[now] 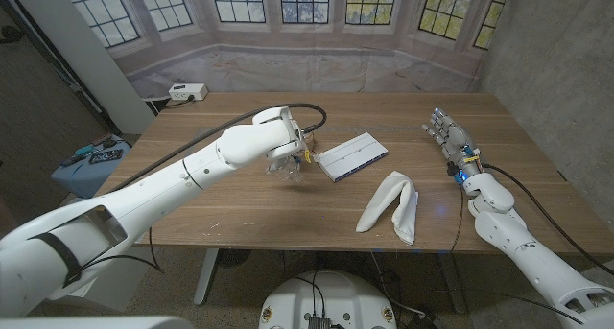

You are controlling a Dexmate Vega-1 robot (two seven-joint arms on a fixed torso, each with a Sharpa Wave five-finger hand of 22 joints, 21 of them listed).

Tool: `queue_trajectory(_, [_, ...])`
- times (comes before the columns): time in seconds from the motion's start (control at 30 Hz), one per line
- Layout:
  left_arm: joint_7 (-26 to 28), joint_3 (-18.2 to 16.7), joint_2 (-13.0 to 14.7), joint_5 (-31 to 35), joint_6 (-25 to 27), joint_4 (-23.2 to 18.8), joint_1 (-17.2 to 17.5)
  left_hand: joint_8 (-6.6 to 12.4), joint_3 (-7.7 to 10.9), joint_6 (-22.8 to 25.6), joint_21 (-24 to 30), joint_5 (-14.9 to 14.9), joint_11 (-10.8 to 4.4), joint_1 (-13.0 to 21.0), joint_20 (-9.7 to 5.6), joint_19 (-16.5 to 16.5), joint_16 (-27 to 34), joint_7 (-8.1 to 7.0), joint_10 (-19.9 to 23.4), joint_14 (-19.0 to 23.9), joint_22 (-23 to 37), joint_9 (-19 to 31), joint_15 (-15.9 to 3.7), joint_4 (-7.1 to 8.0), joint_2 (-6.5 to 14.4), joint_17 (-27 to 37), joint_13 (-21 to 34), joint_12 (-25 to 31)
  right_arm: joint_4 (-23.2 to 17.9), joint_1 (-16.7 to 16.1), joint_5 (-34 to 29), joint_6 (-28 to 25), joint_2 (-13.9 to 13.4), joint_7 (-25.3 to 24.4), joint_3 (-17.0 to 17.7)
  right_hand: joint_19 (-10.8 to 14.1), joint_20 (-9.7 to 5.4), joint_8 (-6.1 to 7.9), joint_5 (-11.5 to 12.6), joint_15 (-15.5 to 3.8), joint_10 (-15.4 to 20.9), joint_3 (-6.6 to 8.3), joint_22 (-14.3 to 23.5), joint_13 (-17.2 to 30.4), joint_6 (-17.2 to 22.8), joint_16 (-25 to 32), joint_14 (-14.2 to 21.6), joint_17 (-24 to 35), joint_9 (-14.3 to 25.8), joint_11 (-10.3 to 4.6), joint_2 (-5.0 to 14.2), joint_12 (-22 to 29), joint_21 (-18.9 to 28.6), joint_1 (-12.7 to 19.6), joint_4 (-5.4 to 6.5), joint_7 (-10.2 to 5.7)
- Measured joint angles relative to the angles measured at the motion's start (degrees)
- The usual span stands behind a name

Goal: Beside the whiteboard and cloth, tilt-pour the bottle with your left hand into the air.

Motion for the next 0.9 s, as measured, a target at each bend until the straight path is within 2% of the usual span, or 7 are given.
queue_trajectory(0.4, [1.2, -0.9, 0.0, 2.0, 0.3, -0.7, 1.8, 0.28, 0.0, 0.0, 0.0, 0.0, 0.0, 0.0, 0.22, 0.2, -0.2, 0.0, 0.0, 0.0, 0.0, 0.0, 0.0, 0.01, 0.0, 0.2, 0.2, 0.2, -1.5, -0.8, -0.2, -0.3, -0.4, -0.7, 0.1, 0.0, 0.0, 0.0, 0.0, 0.0, 0.0, 0.0, 0.0, 0.0, 0.0, 0.0, 0.0, 0.0, 0.0, 0.0, 0.0, 0.0, 0.0, 0.0, 0.0, 0.0])
queue_trajectory(0.9, [1.7, -1.9, -0.6, 2.4, 0.5, -0.7, 2.2, 0.28, -0.02, 0.0, 0.0, 0.2, 0.31, 0.0, 0.21, 0.2, -0.4, 0.0, 0.3, 0.2, 0.0, 0.0, 0.23, 0.02, 0.0, 0.5, 0.2, 0.2, -1.8, -0.7, -0.4, -0.9, -0.5, -0.9, 0.1, 0.0, 0.0, 0.0, 0.0, 0.0, 0.0, 0.0, 0.0, 0.0, 0.0, 0.0, 0.0, 0.0, 0.0, 0.0, 0.24, 0.0, 0.0, 0.2, 0.0, 0.0])
